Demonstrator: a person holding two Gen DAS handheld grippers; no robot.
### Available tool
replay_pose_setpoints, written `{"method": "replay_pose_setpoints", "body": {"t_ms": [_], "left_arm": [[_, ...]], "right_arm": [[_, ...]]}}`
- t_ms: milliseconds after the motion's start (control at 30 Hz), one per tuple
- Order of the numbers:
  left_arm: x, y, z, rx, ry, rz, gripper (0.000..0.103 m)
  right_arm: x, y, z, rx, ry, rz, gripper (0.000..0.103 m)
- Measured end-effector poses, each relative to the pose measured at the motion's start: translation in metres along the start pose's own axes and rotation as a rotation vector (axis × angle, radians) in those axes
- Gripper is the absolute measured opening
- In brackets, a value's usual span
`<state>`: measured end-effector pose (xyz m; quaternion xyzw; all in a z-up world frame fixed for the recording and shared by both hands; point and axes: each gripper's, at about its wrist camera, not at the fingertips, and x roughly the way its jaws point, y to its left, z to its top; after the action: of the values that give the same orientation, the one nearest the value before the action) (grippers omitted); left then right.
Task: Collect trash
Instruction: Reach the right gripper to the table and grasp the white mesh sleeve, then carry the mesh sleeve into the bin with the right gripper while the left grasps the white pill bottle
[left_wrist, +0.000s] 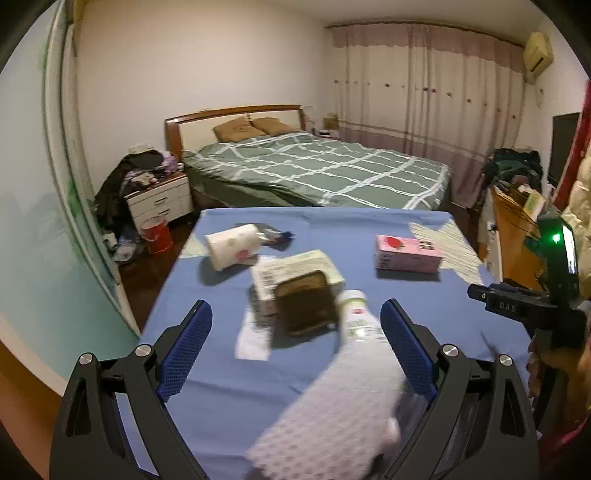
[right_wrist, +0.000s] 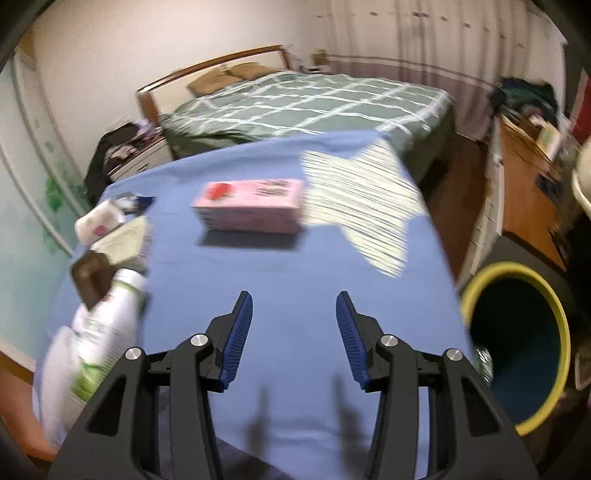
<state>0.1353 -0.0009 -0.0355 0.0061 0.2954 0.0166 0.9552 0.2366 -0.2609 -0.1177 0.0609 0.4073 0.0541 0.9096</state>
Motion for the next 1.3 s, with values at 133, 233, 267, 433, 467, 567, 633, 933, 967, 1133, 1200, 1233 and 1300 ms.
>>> {"method": "replay_pose_setpoints", "body": {"t_ms": [133,233,267,433,467,567,633,933,967,1133,1200,1233,1300], "left_arm": [[-0.002,0.027,-0.001,-0.039,-0.018,0.064,0.091],[-0.009,0.047,-0.001,-0.065,-0.043,0.119,0.091],[-0.011,0.053,-0.001,-0.072,-0.054,0.139,0.091],[-0.031,0.071,-0.001,-0.081,-0.113,0.188,0.091],[-0.035,0.072,-0.001,-0.079,-0.123,0.19,0.092],[-0.042,0.073,-0.003,-0.072,-0.135,0.185,0.092],[-0.044,0.073,-0.005,-0.066,-0.133,0.174,0.092],[-0.06,0.073,-0.012,-0.058,-0.133,0.161,0.093],[-0.061,0.074,-0.013,-0.059,-0.134,0.161,0.093],[-0.062,0.075,-0.013,-0.06,-0.133,0.159,0.093],[-0.062,0.074,-0.013,-0.059,-0.134,0.161,0.093],[-0.064,0.075,-0.014,-0.06,-0.133,0.16,0.093],[-0.065,0.076,-0.014,-0.06,-0.132,0.16,0.093]], "right_arm": [[-0.005,0.038,-0.003,-0.041,0.011,0.085,0.045],[-0.022,0.068,-0.016,-0.072,0.0,0.15,0.045],[-0.028,0.078,-0.021,-0.09,-0.006,0.162,0.045],[-0.049,0.117,-0.041,-0.147,-0.012,0.213,0.045],[-0.05,0.124,-0.045,-0.155,-0.01,0.218,0.045],[-0.05,0.141,-0.055,-0.179,0.01,0.222,0.046],[-0.046,0.151,-0.062,-0.176,0.038,0.221,0.045],[-0.041,0.174,-0.075,-0.196,0.055,0.229,0.045],[-0.039,0.174,-0.075,-0.197,0.06,0.232,0.045],[-0.035,0.181,-0.078,-0.213,0.082,0.252,0.014],[-0.038,0.18,-0.076,-0.209,0.068,0.273,0.013],[-0.039,0.18,-0.076,-0.207,0.061,0.276,0.012],[-0.043,0.179,-0.073,-0.204,0.041,0.278,0.012]]}}
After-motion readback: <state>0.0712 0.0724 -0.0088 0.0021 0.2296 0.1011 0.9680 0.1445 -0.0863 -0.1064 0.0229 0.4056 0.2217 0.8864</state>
